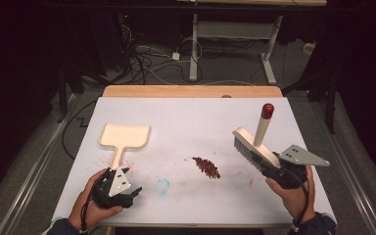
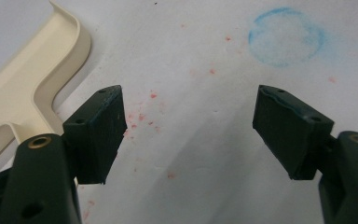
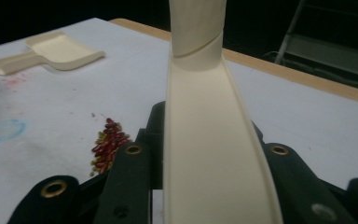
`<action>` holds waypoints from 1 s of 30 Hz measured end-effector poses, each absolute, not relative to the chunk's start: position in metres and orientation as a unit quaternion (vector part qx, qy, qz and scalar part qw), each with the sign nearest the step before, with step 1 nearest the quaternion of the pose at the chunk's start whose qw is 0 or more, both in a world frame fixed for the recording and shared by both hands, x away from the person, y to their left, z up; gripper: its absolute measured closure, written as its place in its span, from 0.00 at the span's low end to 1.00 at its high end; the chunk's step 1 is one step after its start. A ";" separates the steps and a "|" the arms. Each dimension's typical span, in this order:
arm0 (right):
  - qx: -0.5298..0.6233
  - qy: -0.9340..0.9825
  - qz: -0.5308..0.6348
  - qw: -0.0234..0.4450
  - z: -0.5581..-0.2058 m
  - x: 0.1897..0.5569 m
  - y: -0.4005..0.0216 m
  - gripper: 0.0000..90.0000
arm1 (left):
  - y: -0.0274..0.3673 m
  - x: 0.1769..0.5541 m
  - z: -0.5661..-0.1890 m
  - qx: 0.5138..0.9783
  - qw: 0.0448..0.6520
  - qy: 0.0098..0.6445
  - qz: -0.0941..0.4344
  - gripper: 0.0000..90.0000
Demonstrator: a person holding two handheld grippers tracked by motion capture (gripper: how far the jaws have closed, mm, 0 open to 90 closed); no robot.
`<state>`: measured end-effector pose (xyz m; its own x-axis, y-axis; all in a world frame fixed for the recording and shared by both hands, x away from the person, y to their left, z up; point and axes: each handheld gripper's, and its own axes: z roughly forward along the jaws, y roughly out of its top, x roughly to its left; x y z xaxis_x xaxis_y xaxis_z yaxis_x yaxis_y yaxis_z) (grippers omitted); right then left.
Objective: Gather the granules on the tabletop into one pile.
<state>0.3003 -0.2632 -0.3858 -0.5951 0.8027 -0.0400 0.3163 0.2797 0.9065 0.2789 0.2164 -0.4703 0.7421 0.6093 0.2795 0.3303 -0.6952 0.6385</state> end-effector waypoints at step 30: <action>0.424 0.810 0.406 0.029 -0.430 0.334 -0.306 0.73 | 0.213 0.279 -0.472 0.889 0.286 0.266 0.239 0.27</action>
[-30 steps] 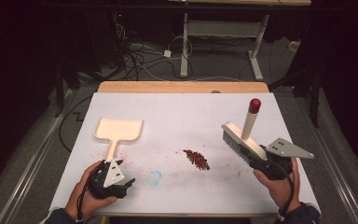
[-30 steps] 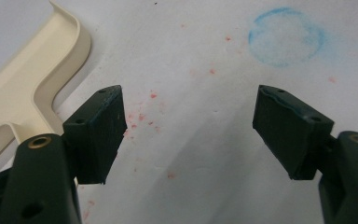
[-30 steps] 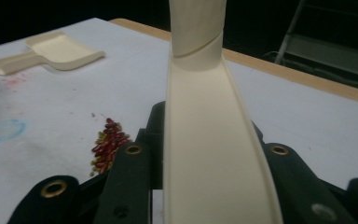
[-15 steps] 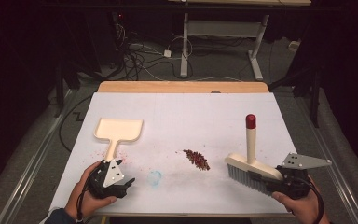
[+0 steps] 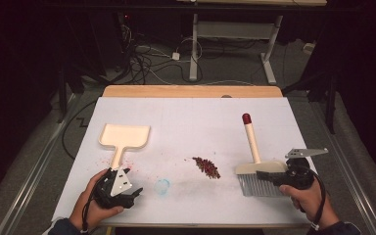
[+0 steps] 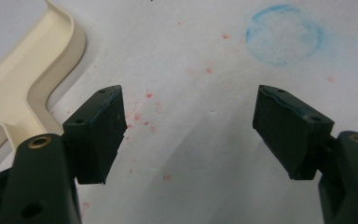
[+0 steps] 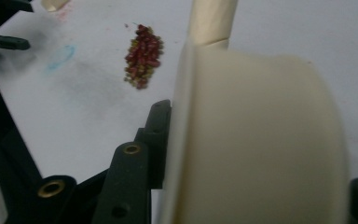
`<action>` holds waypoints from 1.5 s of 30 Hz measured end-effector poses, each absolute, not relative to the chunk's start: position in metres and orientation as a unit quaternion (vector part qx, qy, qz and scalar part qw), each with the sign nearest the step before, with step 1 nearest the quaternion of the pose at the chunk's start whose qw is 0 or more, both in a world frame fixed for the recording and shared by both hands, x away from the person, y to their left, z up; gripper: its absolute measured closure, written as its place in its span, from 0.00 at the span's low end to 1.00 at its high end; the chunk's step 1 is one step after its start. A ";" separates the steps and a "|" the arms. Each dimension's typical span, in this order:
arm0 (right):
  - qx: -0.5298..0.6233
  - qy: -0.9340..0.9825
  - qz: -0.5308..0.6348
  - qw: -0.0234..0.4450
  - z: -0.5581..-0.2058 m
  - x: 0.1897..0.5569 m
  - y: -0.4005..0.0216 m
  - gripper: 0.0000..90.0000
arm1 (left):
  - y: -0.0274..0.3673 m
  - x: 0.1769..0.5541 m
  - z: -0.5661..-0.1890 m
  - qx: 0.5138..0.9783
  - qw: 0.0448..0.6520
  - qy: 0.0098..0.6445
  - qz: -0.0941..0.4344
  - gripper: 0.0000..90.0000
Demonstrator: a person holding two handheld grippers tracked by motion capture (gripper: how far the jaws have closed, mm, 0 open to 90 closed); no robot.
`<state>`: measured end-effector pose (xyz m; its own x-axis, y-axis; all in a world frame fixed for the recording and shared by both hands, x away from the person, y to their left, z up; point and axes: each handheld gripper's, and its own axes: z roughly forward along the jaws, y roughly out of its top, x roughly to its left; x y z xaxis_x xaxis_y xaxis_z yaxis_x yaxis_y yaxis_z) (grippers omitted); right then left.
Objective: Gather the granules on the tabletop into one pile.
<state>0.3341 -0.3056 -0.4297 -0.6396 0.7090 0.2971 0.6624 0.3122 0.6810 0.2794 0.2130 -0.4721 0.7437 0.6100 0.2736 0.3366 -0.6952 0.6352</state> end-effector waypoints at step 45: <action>0.443 0.805 0.310 0.242 -0.432 0.390 -0.300 0.56 | 0.208 0.285 -0.477 0.897 0.276 0.255 0.231 0.27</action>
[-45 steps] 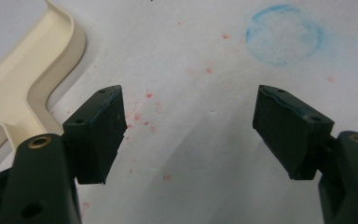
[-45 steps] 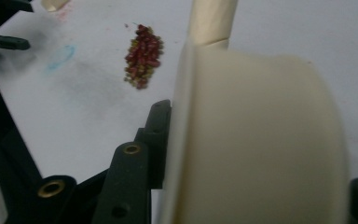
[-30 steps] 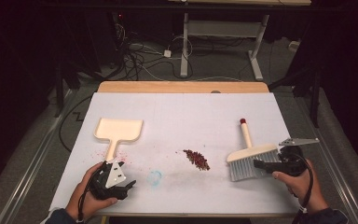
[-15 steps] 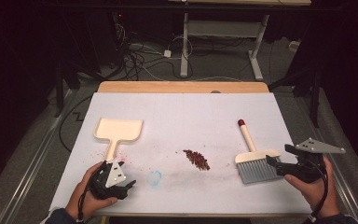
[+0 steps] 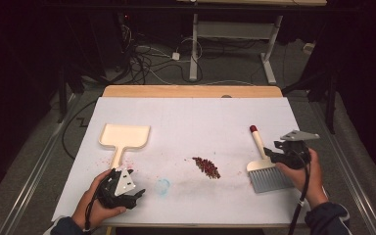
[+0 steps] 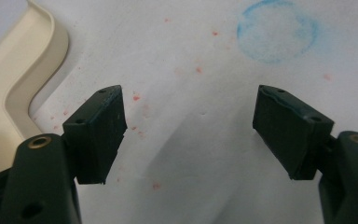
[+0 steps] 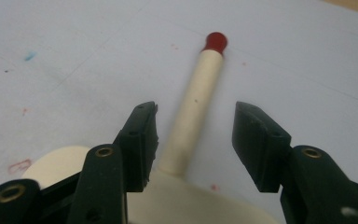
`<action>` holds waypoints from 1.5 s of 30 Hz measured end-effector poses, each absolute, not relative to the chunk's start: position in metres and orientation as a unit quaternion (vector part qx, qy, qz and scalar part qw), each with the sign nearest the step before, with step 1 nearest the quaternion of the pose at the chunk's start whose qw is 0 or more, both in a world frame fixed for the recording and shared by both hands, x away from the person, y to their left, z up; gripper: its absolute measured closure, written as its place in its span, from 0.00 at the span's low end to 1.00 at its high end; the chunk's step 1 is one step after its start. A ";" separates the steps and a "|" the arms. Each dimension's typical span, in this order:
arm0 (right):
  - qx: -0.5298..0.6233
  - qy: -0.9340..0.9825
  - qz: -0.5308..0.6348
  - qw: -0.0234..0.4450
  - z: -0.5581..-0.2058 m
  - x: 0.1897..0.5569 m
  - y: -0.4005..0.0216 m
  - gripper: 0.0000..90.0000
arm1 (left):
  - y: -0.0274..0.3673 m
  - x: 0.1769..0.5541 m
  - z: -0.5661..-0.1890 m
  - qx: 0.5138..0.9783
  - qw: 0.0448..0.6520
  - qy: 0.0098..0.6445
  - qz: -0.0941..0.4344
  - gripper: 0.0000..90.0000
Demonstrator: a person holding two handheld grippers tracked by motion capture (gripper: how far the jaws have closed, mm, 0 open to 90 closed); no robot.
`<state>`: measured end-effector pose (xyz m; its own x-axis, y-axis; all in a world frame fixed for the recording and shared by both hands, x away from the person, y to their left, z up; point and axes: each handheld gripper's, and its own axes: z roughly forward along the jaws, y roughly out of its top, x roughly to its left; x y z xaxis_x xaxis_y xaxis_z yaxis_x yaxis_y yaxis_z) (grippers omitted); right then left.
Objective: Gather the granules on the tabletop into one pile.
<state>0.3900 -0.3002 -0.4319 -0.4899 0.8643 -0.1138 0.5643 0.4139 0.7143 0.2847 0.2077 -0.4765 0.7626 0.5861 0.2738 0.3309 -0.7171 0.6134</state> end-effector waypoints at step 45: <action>0.310 0.778 0.449 0.310 -0.431 0.284 -0.278 0.25 | 0.214 0.276 -0.464 0.864 0.336 0.282 0.248 0.19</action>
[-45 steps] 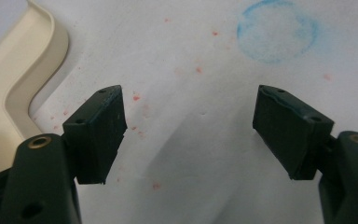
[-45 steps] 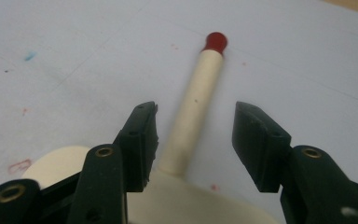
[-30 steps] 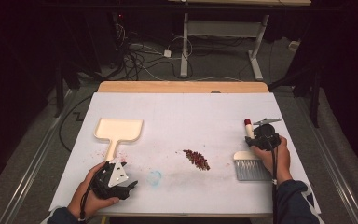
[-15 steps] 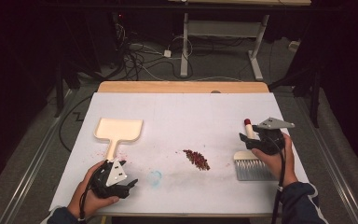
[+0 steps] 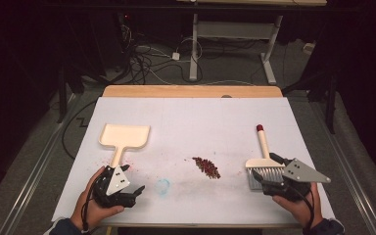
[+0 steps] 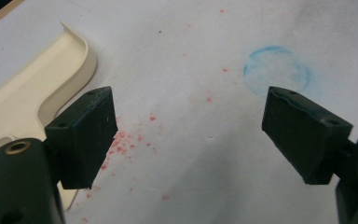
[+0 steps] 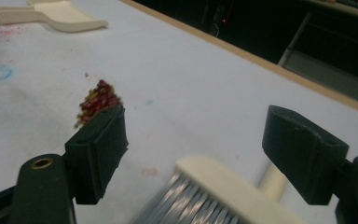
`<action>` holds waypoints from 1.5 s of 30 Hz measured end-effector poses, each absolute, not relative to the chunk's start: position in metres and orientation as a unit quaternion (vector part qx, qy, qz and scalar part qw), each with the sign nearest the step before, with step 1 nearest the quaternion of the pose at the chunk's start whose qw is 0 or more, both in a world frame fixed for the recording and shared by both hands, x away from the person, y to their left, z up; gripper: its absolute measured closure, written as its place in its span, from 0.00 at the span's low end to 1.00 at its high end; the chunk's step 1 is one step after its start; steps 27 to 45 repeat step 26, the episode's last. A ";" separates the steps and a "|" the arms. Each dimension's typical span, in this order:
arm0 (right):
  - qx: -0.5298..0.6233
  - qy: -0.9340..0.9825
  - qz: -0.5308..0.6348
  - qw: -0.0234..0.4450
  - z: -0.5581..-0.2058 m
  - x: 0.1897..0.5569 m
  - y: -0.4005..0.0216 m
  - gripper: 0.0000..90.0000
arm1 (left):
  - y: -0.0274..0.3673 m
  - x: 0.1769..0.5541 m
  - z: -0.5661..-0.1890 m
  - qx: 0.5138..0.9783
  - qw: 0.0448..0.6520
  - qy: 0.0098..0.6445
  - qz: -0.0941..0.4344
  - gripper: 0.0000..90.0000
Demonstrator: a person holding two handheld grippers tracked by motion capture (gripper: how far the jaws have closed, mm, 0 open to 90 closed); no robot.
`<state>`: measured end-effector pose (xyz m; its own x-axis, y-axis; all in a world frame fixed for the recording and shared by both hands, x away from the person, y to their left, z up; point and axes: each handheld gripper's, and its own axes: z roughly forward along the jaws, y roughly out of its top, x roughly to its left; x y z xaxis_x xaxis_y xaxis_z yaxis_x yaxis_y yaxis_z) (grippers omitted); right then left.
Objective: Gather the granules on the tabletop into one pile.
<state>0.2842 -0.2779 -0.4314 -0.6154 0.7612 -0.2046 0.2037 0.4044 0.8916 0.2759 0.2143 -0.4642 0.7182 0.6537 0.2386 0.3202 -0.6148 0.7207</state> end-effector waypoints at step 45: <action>0.311 0.783 0.418 0.340 -0.437 0.274 -0.273 0.23 | 0.213 0.279 -0.465 0.867 0.332 0.278 0.247 0.19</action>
